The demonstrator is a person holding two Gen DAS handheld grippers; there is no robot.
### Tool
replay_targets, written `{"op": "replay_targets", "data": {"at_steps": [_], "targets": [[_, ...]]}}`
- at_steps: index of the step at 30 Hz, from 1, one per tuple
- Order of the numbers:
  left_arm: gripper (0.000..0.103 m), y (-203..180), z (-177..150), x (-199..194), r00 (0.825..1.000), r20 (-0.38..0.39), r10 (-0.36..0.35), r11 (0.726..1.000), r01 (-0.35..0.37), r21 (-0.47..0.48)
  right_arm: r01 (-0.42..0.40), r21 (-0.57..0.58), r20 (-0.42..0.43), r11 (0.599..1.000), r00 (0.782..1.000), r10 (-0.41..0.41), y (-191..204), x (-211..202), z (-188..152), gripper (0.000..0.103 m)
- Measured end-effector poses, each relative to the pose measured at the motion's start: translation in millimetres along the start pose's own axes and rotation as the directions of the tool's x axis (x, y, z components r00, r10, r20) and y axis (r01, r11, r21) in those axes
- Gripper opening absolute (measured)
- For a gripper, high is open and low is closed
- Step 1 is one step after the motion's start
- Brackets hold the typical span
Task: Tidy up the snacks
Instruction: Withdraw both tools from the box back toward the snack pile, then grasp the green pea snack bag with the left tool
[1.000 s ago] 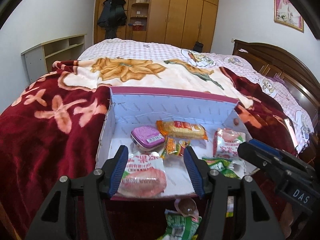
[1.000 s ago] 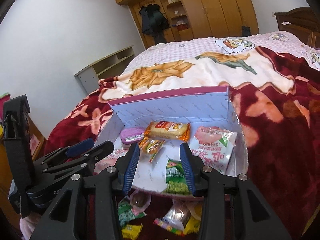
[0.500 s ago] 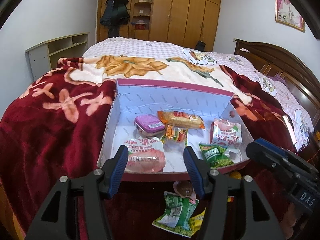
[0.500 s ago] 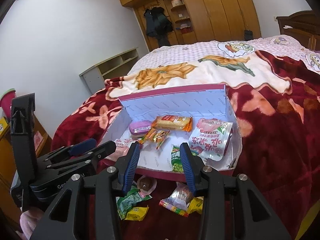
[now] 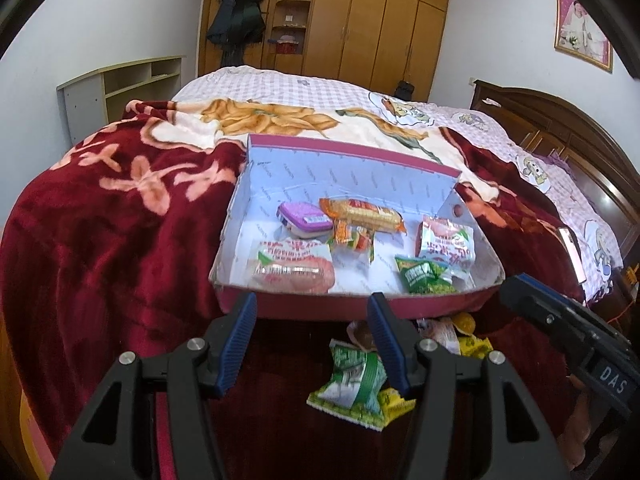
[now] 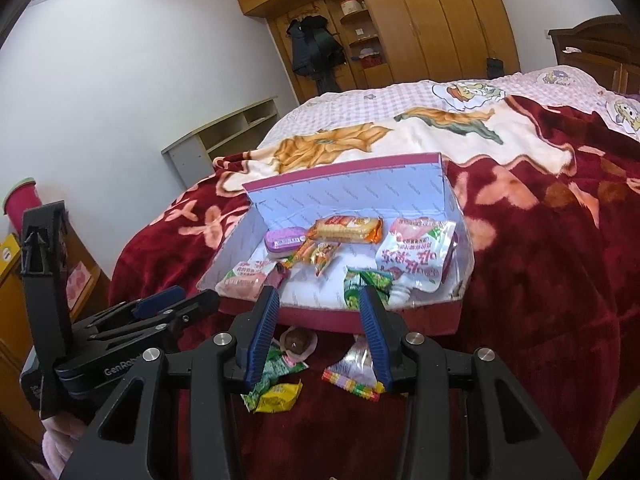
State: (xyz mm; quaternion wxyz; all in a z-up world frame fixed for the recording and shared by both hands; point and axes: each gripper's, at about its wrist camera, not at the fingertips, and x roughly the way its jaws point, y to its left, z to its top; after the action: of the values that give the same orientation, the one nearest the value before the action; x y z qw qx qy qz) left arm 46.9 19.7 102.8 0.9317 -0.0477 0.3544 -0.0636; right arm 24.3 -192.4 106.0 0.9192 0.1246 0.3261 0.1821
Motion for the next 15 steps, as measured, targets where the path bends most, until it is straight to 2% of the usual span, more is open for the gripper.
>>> {"op": "replay_targets", "data": {"at_steps": [15], "targets": [[0.061,-7,-31,4,0.998,-0.051,-0.036,0.999,0.037,0.015,0.047,0.055,-0.051,0.997,0.998,-0.044,-25,-1,-31,0.043]]}}
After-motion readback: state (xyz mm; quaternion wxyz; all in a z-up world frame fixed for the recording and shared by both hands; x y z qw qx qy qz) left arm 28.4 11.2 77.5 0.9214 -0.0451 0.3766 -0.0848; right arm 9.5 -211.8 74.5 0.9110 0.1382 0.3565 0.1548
